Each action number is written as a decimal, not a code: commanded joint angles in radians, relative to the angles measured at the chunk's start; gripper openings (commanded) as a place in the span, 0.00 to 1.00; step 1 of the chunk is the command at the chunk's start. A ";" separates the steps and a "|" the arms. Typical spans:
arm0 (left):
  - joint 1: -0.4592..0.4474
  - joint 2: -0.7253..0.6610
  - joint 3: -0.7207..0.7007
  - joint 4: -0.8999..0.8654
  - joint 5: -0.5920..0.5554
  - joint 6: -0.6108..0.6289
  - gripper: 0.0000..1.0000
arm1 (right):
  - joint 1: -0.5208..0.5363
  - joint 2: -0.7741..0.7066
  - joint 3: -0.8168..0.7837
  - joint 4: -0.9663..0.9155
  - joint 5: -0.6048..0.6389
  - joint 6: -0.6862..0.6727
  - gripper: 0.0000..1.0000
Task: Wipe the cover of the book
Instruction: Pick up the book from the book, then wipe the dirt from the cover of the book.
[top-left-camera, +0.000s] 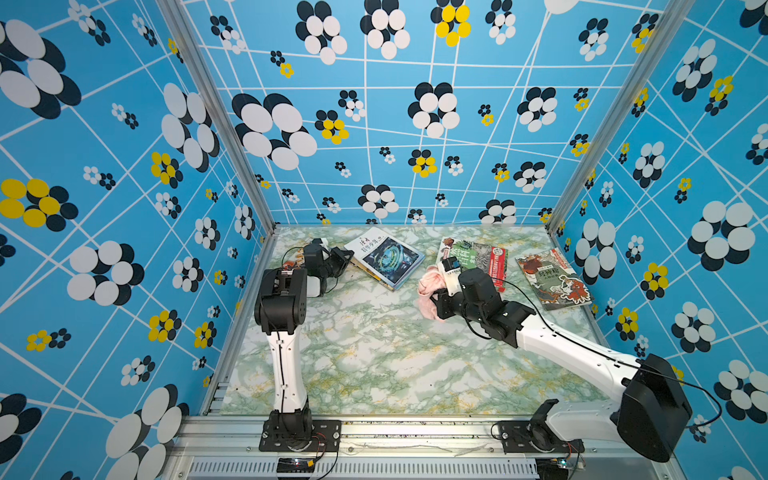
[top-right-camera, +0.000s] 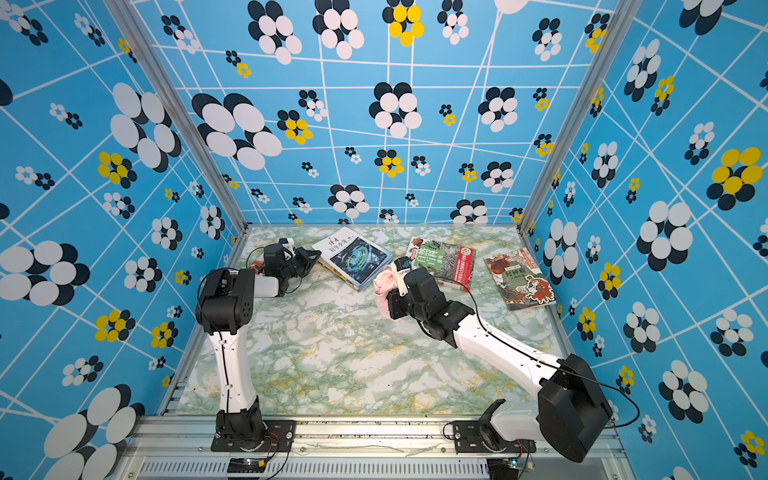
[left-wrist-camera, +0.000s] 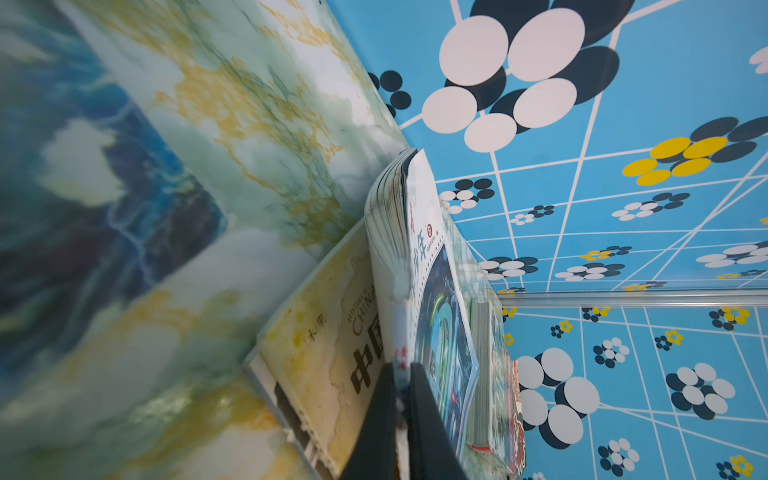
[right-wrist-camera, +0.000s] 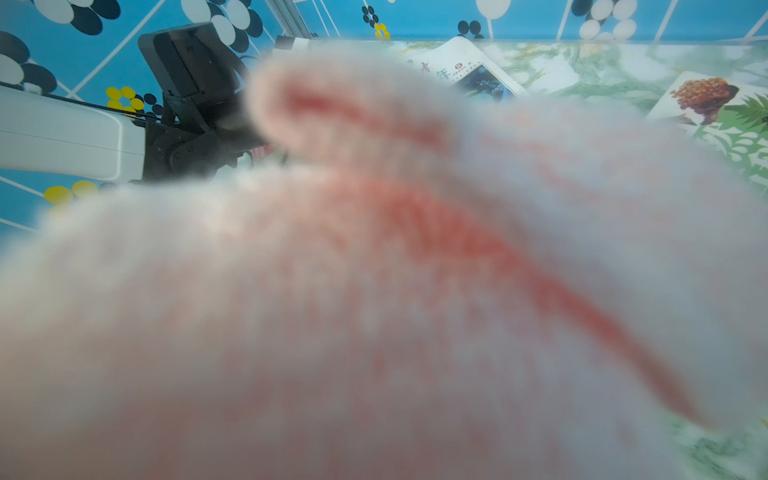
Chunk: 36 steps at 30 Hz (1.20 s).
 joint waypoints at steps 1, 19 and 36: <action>-0.015 -0.122 -0.039 -0.060 0.106 0.044 0.00 | -0.027 -0.027 0.051 -0.048 0.025 -0.029 0.00; -0.301 -0.464 -0.066 -1.046 0.151 0.526 0.00 | -0.112 0.019 0.131 -0.136 -0.109 -0.027 0.00; -0.411 -0.393 -0.194 -0.834 0.090 0.443 0.59 | -0.040 0.163 -0.078 0.024 0.000 0.194 0.00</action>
